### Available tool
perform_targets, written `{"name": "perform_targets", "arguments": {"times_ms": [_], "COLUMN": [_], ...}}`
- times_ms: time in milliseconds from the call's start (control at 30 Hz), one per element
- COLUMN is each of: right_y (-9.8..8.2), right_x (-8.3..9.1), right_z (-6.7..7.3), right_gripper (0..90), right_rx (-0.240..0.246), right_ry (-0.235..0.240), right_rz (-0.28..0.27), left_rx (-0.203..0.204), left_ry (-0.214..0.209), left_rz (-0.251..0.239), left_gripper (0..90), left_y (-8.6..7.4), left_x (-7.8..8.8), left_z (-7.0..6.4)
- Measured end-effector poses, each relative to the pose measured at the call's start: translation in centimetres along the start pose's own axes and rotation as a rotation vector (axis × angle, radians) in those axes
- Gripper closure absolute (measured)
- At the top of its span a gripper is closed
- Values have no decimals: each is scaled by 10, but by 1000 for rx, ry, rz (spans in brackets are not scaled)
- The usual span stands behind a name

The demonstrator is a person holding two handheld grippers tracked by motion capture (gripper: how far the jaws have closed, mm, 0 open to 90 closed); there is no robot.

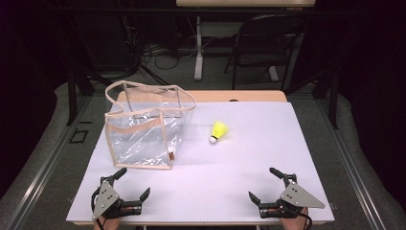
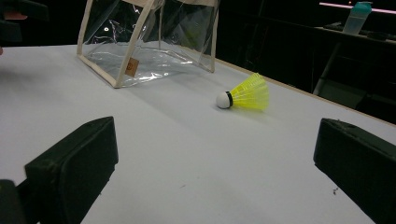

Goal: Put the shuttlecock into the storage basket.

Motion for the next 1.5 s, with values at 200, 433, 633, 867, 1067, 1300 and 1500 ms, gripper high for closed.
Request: {"name": "perform_targets", "arguments": {"times_ms": [200,433,633,867,1067,1300,1500], "right_y": [-1,-2,-2,-2,-3,-3,-3], "right_x": [0,0,0,-1,-2,-3,-4], "right_z": [-1,-2,-1,-1,0,1,1], "right_gripper": [0,0,0,0,0,0,0], "right_rx": [-1,-11,-10,-15,-12,-11,-9], "right_ry": [2,7,11,10,14,15,19], "right_rz": [4,10,14,18,26,29,33], "left_rx": [-2,2,2,2,-3,-9,-10], "left_ry": [-3,-3,-2,-8,-10,-16,-29], "left_rz": [3,7,7,7,11,8,17], "left_gripper": [0,0,0,0,0,0,0], "left_y": [0,-1,0,0,0,2,3], "left_x": [-1,-2,-2,-3,-4,-9,-13], "left_z": [0,0,-1,-2,-2,-5,-8]}}
Point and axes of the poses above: each handheld gripper's, and its own axes: x roughly backward along the jaws, y roughly out of its top, z roughly to its left, the point moved 7 cm from there along -x, roughly forward along the jaws, and after that the axes turned 15 degrees about -x, right-handed, at the moved point
